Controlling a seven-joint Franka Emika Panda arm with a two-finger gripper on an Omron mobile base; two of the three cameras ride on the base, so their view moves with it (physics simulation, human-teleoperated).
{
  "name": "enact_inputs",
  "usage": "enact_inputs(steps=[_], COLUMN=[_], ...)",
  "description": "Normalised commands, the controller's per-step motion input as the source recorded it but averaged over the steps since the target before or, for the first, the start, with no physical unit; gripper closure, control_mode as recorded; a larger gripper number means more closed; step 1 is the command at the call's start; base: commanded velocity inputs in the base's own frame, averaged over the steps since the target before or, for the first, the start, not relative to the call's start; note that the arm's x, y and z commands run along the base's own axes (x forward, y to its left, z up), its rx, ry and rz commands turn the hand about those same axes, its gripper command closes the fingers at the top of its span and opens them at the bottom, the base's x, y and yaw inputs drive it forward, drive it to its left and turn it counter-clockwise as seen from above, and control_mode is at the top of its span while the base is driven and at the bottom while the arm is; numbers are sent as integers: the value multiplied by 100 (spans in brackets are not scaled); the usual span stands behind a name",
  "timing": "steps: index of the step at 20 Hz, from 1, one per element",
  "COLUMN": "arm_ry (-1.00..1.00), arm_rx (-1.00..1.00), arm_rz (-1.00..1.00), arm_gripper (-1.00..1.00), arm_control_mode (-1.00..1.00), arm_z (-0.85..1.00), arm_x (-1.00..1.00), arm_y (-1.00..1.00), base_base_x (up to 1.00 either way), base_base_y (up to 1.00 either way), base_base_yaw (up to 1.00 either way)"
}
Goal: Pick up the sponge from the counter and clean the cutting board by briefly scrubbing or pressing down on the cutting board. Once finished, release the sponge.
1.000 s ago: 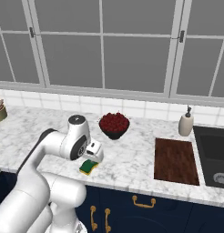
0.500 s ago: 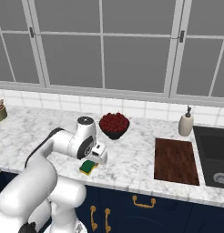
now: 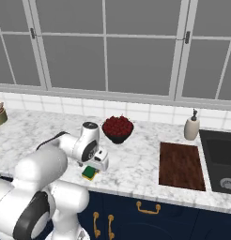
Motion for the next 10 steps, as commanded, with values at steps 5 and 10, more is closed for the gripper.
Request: enact_inputs(steps=[5,10], arm_ry=[0,-3], arm_rx=[0,0], arm_rz=[0,4], arm_gripper=[100,100], arm_control_mode=[-100,-100], arm_z=[-79,-88], arm_x=[0,-21], arm_y=[21,0], base_base_x=[0,0], base_base_y=[0,0], base_base_yaw=[0,0])
